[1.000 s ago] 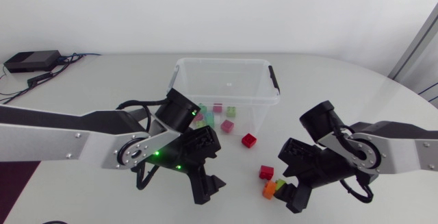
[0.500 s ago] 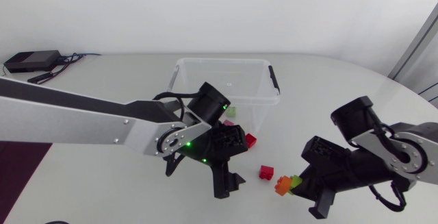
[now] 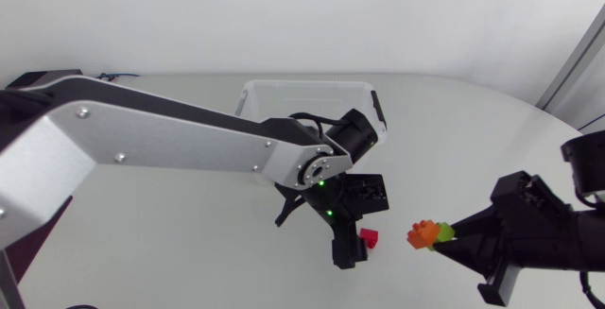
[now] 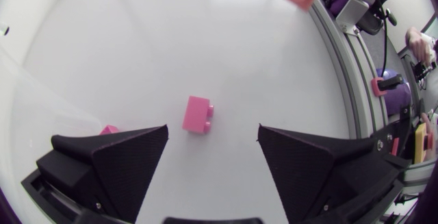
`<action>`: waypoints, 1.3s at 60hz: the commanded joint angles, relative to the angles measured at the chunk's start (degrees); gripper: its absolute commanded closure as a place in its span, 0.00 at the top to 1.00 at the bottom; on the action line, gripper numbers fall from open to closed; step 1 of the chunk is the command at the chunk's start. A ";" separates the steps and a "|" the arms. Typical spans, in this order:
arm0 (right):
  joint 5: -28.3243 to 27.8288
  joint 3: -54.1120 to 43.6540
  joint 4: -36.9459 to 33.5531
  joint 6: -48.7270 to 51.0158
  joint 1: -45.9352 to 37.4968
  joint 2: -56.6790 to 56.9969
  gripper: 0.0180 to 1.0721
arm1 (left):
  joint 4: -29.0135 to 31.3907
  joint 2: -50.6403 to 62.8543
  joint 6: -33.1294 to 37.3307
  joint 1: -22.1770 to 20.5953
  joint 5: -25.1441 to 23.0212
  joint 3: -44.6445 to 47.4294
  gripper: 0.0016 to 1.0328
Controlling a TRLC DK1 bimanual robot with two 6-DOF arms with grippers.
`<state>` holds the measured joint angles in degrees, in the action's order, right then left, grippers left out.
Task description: Pick up the duplo bricks and place them in the container
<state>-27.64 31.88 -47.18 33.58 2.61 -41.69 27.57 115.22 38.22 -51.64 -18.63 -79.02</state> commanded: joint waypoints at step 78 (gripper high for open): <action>6.19 11.63 30.92 -24.44 5.56 -10.60 0.25 | -1.29 -27.33 -5.52 10.42 7.21 8.01 0.17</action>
<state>-23.03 40.77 -18.41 11.66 5.34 -48.75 28.73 91.74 35.51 -43.92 -10.85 -72.58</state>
